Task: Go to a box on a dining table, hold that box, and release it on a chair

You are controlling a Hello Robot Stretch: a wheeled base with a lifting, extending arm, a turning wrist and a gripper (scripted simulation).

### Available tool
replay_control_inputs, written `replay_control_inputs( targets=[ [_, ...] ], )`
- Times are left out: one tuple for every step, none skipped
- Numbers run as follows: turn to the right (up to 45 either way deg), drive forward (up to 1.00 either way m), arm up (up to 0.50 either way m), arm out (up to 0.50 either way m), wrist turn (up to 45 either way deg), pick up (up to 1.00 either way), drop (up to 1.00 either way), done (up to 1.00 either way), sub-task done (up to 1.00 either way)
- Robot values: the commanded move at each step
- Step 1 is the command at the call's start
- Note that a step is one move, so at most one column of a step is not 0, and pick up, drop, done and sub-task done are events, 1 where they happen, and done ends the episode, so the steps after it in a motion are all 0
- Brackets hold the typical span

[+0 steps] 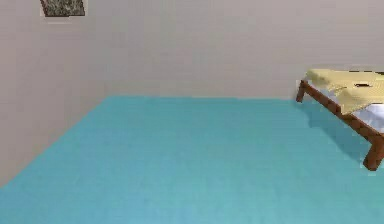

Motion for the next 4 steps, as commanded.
replay_control_inputs(
  targets=[
    [-45.0,0.00,0.00,0.00,0.0,0.00,0.00,0.00,0.00],
    [0.0,0.30,0.00,0.00,0.0,0.00,0.00,0.00,0.00],
    [-45.0,0.00,0.00,0.00,0.0,0.00,0.00,0.00,0.00],
    [-36.0,0.00,0.00,0.00,0.0,0.00,0.00,0.00,0.00]
  ],
)
